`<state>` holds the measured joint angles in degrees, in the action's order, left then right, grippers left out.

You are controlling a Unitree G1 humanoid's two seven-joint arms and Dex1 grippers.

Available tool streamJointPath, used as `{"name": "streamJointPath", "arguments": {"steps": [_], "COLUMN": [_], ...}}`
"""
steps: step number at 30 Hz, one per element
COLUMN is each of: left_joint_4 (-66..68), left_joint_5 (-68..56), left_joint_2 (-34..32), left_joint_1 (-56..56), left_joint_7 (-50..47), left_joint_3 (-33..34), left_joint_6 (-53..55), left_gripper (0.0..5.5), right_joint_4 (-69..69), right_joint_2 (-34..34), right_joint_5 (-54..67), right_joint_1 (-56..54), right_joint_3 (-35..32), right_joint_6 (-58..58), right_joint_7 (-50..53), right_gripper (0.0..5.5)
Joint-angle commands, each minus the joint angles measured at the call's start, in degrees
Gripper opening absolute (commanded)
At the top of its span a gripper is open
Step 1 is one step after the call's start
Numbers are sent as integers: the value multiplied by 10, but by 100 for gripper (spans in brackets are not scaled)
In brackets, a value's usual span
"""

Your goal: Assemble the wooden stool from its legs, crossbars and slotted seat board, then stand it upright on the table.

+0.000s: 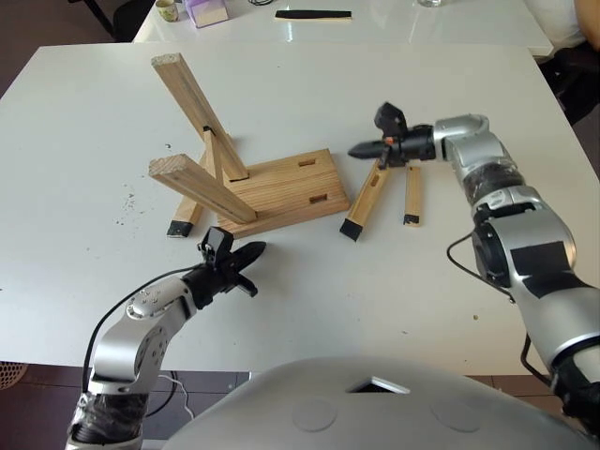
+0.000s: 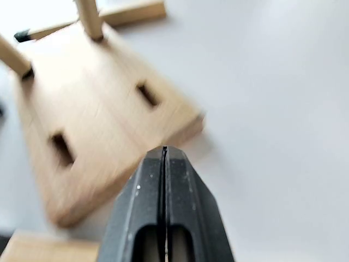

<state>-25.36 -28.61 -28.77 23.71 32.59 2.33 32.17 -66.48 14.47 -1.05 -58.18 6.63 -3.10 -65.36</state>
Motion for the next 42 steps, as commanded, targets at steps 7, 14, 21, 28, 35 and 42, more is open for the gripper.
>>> {"name": "streamJointPath", "arguments": {"steps": [7,14,21,28,35,42], "left_joint_4": [54,78,142,211,133,82], "left_joint_5": [28,43,64,85,57,58], "left_joint_2": [-1,16,29,40,31,26], "left_joint_1": [-79,-111,-167,-224,-175,-149], "left_joint_7": [-11,-30,-37,-33,-19,11], "left_joint_3": [-19,-23,-23,-23,-9,-66], "left_joint_6": [25,25,1,-26,2,33], "left_gripper": [0,0,0,0,0,0], "right_joint_4": [-78,-75,-10,69,3,-60], "right_joint_2": [-45,-23,8,41,28,3], "right_joint_5": [-58,-108,-106,-56,-8,-37], "right_joint_1": [25,57,102,126,47,53], "right_joint_3": [31,91,139,112,13,15], "right_joint_6": [4,9,34,2,-7,15], "right_joint_7": [85,26,-105,-151,45,125], "right_gripper": [1,1,1,1,1,1]}}
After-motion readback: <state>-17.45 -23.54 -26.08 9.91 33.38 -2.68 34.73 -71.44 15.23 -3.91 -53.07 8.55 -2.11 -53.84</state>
